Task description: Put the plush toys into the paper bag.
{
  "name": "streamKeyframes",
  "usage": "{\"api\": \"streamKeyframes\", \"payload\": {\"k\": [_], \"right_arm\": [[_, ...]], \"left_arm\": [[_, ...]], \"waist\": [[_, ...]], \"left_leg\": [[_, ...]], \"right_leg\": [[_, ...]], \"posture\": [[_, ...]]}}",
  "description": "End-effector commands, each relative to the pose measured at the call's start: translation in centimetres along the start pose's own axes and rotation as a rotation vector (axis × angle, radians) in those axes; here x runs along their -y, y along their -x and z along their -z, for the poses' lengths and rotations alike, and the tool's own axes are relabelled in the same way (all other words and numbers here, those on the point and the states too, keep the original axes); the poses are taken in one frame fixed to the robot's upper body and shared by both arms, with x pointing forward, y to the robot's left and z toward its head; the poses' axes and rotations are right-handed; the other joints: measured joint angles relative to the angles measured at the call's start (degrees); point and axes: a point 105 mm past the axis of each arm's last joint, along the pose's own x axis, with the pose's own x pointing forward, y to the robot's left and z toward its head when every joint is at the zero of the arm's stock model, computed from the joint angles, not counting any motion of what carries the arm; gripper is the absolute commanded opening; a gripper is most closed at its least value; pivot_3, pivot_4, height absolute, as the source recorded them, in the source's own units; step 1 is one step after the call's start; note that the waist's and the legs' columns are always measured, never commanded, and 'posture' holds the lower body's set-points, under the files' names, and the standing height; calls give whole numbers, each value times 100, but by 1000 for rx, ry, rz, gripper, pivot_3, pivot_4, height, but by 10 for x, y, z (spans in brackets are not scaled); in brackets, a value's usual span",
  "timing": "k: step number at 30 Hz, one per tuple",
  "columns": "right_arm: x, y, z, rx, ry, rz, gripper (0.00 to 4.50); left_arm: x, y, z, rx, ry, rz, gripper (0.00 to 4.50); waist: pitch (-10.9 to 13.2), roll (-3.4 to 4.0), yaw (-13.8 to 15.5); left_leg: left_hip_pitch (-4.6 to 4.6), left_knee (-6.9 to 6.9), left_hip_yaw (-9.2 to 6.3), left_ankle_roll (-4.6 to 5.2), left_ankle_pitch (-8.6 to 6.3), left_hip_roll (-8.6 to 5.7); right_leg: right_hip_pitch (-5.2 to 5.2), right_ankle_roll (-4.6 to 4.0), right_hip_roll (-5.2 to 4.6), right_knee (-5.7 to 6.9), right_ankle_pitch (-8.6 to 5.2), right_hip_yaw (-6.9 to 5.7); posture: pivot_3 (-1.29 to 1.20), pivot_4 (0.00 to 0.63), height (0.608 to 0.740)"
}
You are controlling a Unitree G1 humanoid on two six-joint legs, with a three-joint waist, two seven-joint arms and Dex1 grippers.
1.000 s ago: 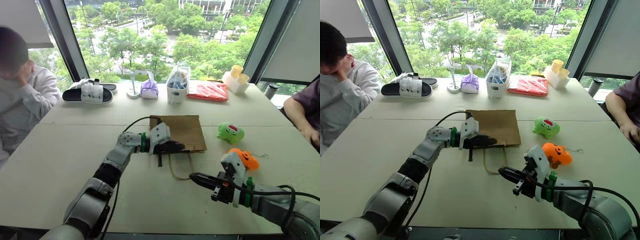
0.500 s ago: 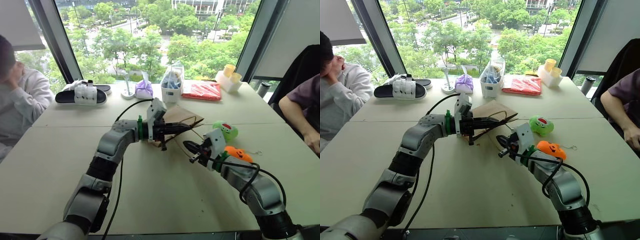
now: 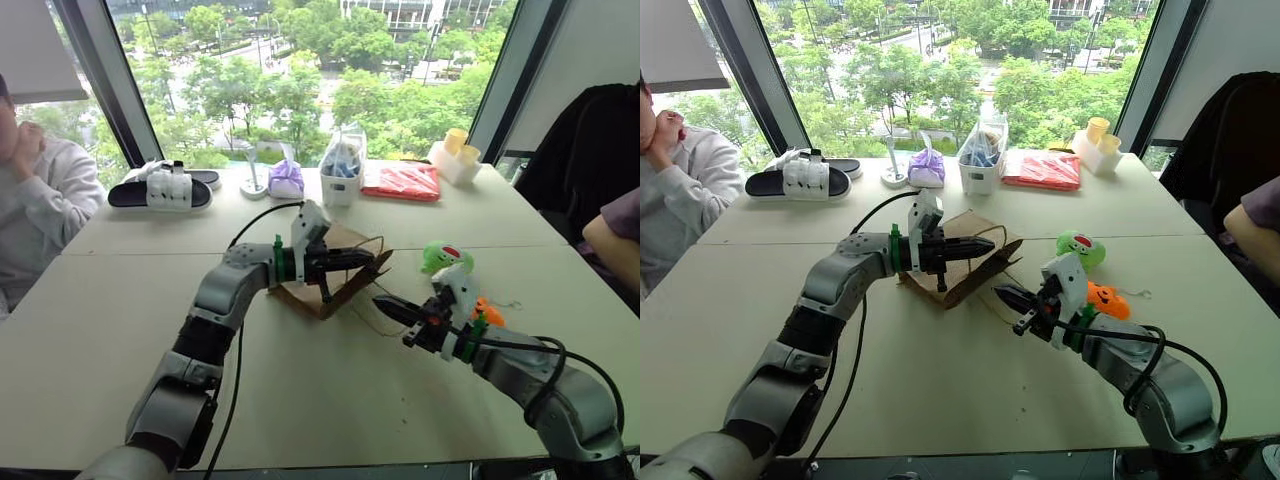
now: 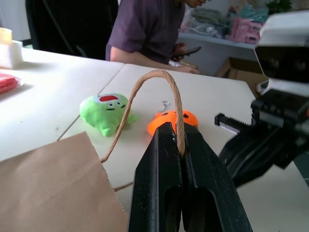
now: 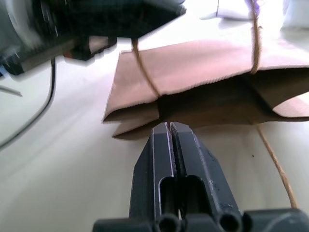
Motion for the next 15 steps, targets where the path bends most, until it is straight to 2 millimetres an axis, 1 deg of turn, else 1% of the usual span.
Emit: {"api": "streamKeyframes", "payload": {"k": [1, 5, 12, 15], "right_arm": [[0, 7, -12, 33, 23, 15, 0], [9, -1, -6, 0, 61, 57, 0], [18, -30, 8, -68, 126, 20, 0], [19, -45, 19, -110, 151, -12, 0]], "left_arm": [[10, -1, -12, 42, -2, 52, 19], [15, 0, -17, 72, 38, 75, 19], [22, 0, -25, 103, 79, 102, 19], [25, 0, -28, 115, 91, 109, 19]], "waist": [[0, 0, 3], [0, 0, 2], [-1, 1, -13], [-1, 1, -14]], "left_leg": [[-1, 0, 0, 0, 0, 0], [-1, 4, 1, 0, 0, -1], [1, 2, 3, 0, 0, 0], [1, 4, 3, -1, 1, 0]], "right_leg": [[0, 0, 0, 0, 0, 0], [0, 0, 0, 1, 0, 1], [-2, 0, 1, 4, 0, 3], [-2, 0, 1, 3, 0, 4]], "posture": [[0, 150, 740], [0, 150, 740], [0, 150, 740], [0, 150, 740]]}}
